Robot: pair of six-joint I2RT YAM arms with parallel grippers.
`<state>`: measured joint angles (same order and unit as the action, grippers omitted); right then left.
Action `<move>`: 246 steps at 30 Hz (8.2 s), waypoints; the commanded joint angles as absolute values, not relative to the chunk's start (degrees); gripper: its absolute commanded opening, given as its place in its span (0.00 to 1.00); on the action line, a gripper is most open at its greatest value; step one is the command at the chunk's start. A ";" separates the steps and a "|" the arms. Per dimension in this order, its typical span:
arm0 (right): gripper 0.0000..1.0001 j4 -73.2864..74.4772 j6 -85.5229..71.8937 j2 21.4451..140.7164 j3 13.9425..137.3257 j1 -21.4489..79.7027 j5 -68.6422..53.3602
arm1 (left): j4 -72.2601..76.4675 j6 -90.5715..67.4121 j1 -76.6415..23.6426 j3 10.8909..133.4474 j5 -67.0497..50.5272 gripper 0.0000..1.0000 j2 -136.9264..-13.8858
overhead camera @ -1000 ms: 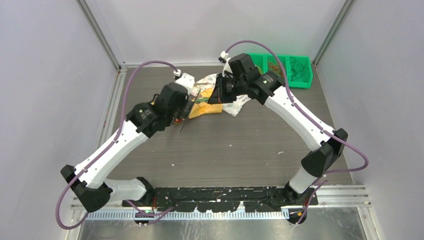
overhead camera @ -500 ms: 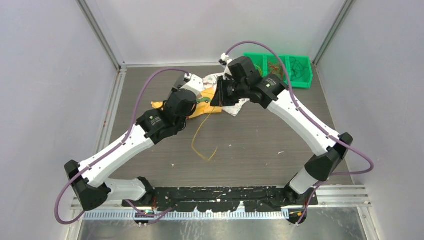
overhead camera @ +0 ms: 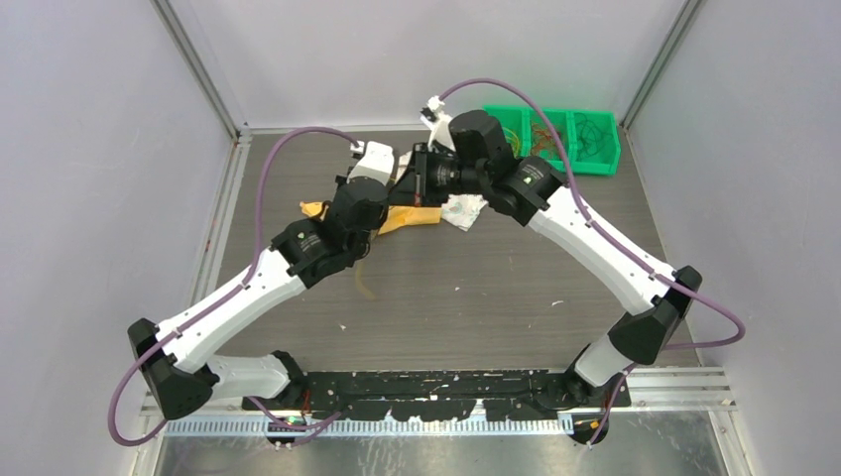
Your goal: Wrap the cables
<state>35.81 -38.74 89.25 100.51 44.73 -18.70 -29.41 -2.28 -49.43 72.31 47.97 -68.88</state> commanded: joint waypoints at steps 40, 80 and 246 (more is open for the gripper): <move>0.09 21.37 -43.31 87.34 82.38 53.22 -20.53 | -33.36 -61.59 -17.28 83.84 -0.46 0.00 -66.28; 0.41 -11.69 -39.84 72.70 50.00 52.00 7.32 | -26.47 -66.54 -5.28 89.10 -35.79 0.01 -68.99; 0.01 -6.95 -29.12 65.01 42.90 46.92 36.11 | -25.46 -63.10 -3.79 84.39 -39.57 0.00 -67.43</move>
<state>-9.04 -26.48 70.70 42.89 53.39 40.18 -28.12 -68.18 -4.47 83.02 -31.86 -69.38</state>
